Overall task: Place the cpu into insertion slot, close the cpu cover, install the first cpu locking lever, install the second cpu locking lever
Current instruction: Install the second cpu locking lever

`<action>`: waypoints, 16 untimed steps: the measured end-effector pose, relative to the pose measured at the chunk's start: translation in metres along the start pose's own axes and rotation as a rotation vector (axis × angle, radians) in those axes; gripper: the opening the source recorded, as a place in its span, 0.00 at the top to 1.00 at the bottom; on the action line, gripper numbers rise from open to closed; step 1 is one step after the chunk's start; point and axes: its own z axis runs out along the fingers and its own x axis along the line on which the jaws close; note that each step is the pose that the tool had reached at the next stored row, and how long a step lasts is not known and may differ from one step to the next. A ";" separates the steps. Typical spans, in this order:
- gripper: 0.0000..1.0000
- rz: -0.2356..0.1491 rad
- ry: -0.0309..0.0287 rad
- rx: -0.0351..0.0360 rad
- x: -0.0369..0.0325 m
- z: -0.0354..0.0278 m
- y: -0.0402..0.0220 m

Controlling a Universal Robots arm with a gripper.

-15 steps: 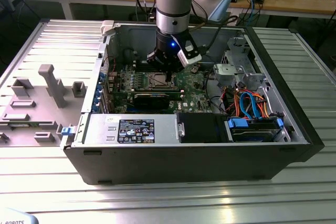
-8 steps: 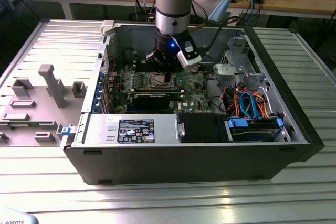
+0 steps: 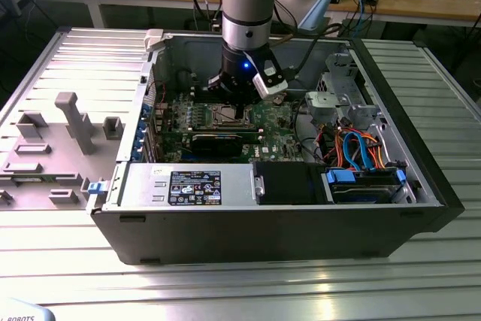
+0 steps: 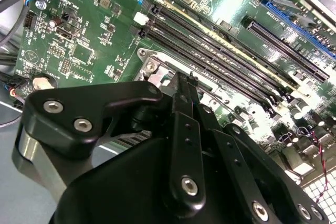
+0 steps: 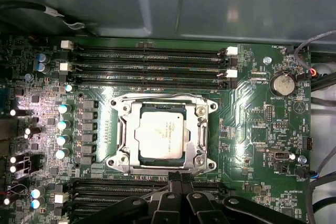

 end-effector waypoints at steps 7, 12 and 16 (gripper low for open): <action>0.89 0.000 0.0000 0.0000 0.0000 0.0000 0.0000; 0.89 0.000 0.0000 -0.0001 0.0012 0.0000 -0.0001; 0.89 0.001 0.0089 0.0000 0.0013 -0.0001 -0.0001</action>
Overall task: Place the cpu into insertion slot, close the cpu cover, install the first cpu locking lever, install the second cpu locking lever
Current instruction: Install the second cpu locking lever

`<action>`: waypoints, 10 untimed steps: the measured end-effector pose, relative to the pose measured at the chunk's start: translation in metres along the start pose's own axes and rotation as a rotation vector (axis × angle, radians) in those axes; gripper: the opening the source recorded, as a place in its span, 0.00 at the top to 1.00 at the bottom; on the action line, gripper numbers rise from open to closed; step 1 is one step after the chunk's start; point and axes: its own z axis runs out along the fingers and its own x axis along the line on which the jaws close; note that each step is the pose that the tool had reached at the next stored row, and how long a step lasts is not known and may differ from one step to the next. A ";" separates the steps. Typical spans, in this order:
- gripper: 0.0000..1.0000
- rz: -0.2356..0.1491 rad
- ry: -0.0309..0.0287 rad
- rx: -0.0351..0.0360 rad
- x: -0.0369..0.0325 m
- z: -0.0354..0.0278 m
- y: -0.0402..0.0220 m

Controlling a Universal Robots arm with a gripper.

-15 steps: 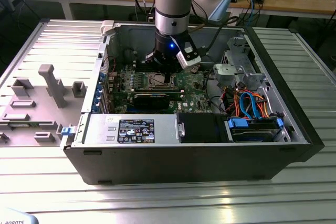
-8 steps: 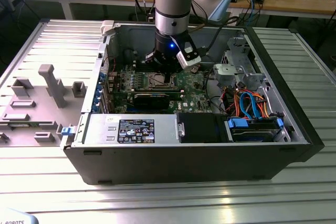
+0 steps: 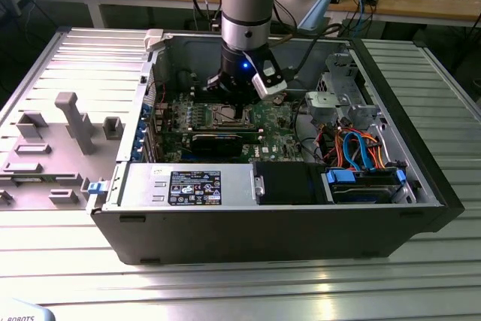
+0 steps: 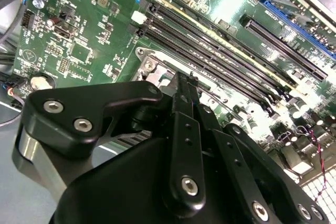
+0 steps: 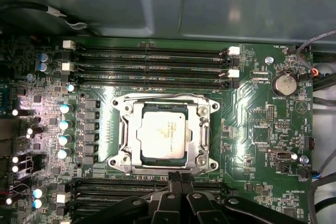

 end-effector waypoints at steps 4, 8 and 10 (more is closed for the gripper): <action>0.89 0.001 0.0236 -0.0021 -0.0008 0.0001 -0.0009; 0.89 0.004 0.0306 -0.0057 -0.0011 -0.0002 -0.0092; 0.89 0.005 0.0508 -0.0314 -0.0009 -0.0003 -0.0117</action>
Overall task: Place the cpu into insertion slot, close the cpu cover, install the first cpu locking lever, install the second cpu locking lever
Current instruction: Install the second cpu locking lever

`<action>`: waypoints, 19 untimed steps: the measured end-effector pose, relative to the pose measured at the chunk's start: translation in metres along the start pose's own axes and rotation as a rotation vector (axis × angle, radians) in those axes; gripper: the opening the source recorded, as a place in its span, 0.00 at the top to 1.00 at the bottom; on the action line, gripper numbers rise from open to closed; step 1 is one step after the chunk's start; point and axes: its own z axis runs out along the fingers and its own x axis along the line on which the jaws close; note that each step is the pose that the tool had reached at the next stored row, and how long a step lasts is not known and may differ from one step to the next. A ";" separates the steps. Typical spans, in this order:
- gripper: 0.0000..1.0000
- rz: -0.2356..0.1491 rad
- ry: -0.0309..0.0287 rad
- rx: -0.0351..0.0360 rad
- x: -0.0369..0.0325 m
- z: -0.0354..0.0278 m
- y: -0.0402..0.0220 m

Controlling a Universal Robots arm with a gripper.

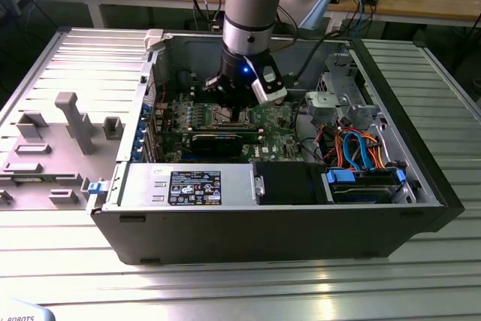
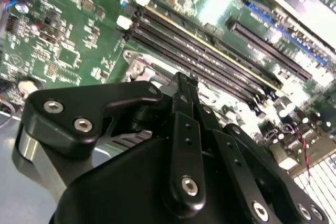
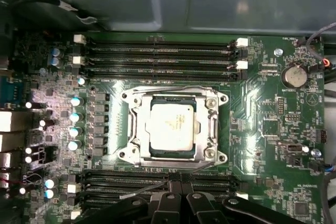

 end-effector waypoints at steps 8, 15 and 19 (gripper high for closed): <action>0.89 0.000 0.0060 -0.0107 0.0010 -0.0006 -0.0102; 0.89 -0.001 0.0083 -0.0383 0.0085 0.0000 -0.0114; 0.89 -0.003 0.0081 -0.0498 0.0153 0.0005 -0.0162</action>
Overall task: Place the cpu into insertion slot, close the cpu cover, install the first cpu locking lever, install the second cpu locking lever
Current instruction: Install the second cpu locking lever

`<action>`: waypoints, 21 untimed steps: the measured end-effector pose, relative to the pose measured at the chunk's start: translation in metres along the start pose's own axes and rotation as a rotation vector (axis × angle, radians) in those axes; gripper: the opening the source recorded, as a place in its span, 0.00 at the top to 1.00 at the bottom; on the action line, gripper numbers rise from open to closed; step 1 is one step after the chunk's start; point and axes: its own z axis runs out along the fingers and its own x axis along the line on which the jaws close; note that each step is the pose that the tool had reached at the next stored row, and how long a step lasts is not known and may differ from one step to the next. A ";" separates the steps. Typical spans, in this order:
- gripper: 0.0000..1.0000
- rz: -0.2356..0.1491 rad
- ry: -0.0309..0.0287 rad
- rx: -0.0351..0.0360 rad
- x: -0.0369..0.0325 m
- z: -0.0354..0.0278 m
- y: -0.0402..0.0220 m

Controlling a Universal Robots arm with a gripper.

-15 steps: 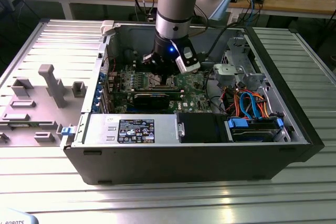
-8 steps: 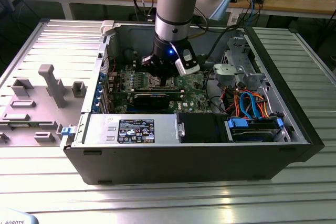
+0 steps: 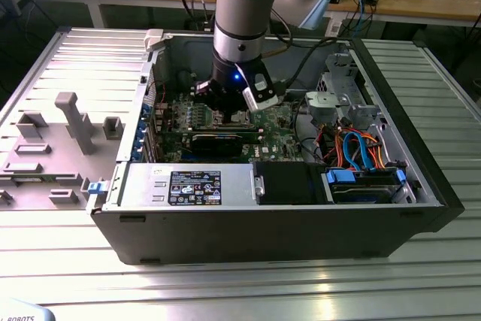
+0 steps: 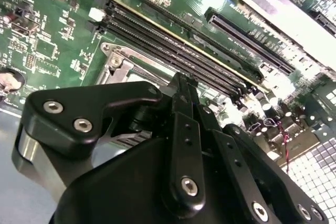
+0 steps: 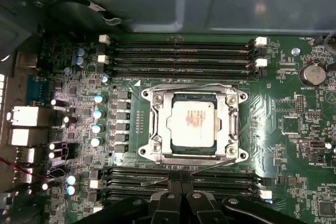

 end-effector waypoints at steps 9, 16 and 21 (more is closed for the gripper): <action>0.89 -0.026 0.0220 -0.0228 0.0153 0.0124 -0.0029; 0.89 -0.027 0.0226 -0.0459 0.0162 0.0195 -0.0037; 0.89 -0.028 0.0228 -0.0472 0.0189 0.0237 -0.0042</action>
